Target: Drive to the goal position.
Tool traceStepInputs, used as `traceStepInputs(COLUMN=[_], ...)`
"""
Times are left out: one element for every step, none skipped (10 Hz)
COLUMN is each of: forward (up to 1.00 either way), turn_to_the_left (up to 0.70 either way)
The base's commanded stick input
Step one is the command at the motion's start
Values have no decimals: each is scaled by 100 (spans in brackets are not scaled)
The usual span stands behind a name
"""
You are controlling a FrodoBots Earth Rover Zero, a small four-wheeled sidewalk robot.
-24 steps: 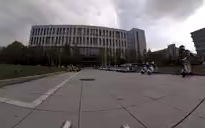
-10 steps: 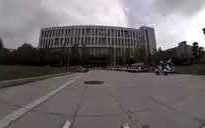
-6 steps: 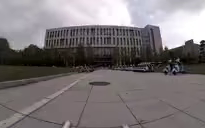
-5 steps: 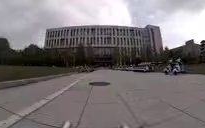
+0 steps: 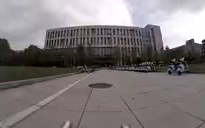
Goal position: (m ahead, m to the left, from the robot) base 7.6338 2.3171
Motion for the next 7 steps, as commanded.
traceStepInputs(forward=[70, 70, 70, 70, 70, 70, 70], turn_to_the_left=[0, 0, -1, -4, -14, -24, -2])
